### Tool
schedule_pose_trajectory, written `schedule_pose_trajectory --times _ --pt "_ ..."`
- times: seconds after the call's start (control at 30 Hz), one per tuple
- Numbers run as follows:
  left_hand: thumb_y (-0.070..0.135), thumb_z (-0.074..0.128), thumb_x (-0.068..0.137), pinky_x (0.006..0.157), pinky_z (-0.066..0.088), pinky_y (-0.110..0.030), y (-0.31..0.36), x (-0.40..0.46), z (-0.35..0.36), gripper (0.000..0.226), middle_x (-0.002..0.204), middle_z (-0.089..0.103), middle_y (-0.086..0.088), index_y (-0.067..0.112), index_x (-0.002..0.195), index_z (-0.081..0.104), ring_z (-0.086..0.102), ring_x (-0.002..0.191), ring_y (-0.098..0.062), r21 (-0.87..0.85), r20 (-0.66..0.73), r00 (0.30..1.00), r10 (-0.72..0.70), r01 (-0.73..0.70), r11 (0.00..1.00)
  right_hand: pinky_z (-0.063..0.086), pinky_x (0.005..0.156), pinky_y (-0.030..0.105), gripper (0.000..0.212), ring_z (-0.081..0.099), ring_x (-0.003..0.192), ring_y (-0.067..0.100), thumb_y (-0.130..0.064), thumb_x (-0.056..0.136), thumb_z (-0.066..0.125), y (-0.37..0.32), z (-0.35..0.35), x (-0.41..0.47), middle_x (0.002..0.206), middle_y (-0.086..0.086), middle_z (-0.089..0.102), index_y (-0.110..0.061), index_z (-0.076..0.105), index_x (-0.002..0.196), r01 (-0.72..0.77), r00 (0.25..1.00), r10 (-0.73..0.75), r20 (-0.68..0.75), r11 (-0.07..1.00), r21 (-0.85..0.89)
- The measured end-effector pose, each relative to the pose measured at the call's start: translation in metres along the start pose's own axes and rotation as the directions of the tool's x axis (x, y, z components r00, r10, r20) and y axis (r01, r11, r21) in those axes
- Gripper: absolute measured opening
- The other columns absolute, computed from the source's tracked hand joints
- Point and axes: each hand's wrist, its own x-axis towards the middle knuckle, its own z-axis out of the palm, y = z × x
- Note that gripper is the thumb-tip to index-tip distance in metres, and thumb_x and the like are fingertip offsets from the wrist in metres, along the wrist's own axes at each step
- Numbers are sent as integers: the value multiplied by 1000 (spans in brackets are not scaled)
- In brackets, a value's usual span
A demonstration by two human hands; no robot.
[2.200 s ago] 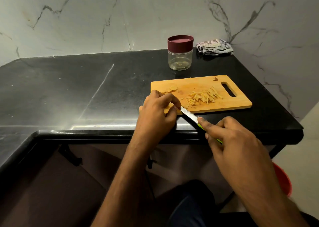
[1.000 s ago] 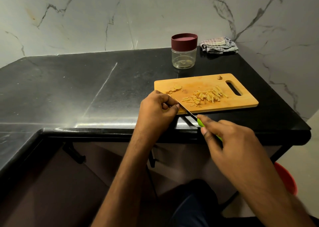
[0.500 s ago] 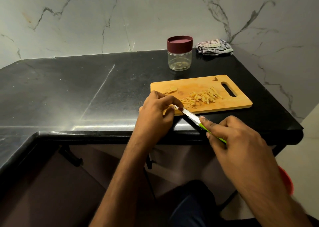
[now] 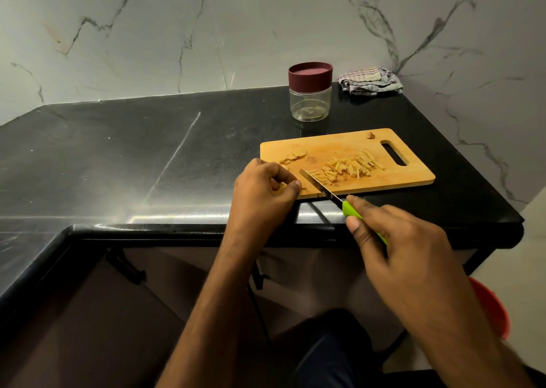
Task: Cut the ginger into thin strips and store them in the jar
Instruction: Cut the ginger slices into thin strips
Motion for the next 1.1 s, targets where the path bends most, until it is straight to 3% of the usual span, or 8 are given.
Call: schedule_pose_trajectory --times 0.2,0.37,0.5,0.7,0.93,1.0,1.1 --pt "28 75 88 61 37 -11 2 -1 1 16 95 54 9 32 77 65 51 79 -7 -31 0 1000 9 -9 999 47 55 20 44 53 69 1 -41 93 43 -5 4 -5 82 -16 56 -24 58 131 7 999 -8 42 1000 18" --pt "26 74 89 63 37 -11 1 0 1 12 96 54 8 29 79 67 50 79 -6 -44 11 1000 15 -15 999 53 56 30 42 58 69 6 -40 93 45 -6 4 -7 82 -9 63 -25 59 129 0 999 -2 37 999 36" --pt "24 74 89 66 38 -14 1 1 1 11 99 55 7 28 81 67 50 79 -7 -50 23 1000 13 -12 999 50 53 34 43 54 64 7 -40 92 44 -5 10 4 74 -7 58 -26 60 129 4 999 -5 52 1000 28" --pt "24 72 90 63 37 -10 4 0 1 13 98 52 11 28 82 63 48 79 -3 -25 43 999 18 -17 1000 32 47 20 41 45 60 5 -34 90 52 0 2 4 70 -9 46 -40 53 132 14 997 -6 82 995 -102" --pt "24 70 91 65 35 -13 2 0 3 6 95 50 12 25 89 66 48 79 -3 -12 31 998 46 -45 999 33 47 20 41 45 64 4 -36 89 52 6 -3 0 76 -10 46 -44 53 130 -19 995 35 89 984 -178" --pt "24 68 92 72 41 -19 2 -1 4 8 98 48 12 30 95 64 49 82 -3 6 42 995 90 -90 996 34 48 21 42 44 65 4 -35 90 53 5 -4 0 78 -10 46 -46 52 130 -30 994 49 95 981 -192" --pt "23 60 95 89 47 -40 0 -2 5 18 102 46 12 40 100 62 49 95 -6 73 81 982 172 -178 981 30 48 19 43 43 65 3 -34 90 55 3 -4 1 79 -11 46 -46 51 131 -36 994 55 94 979 -199"
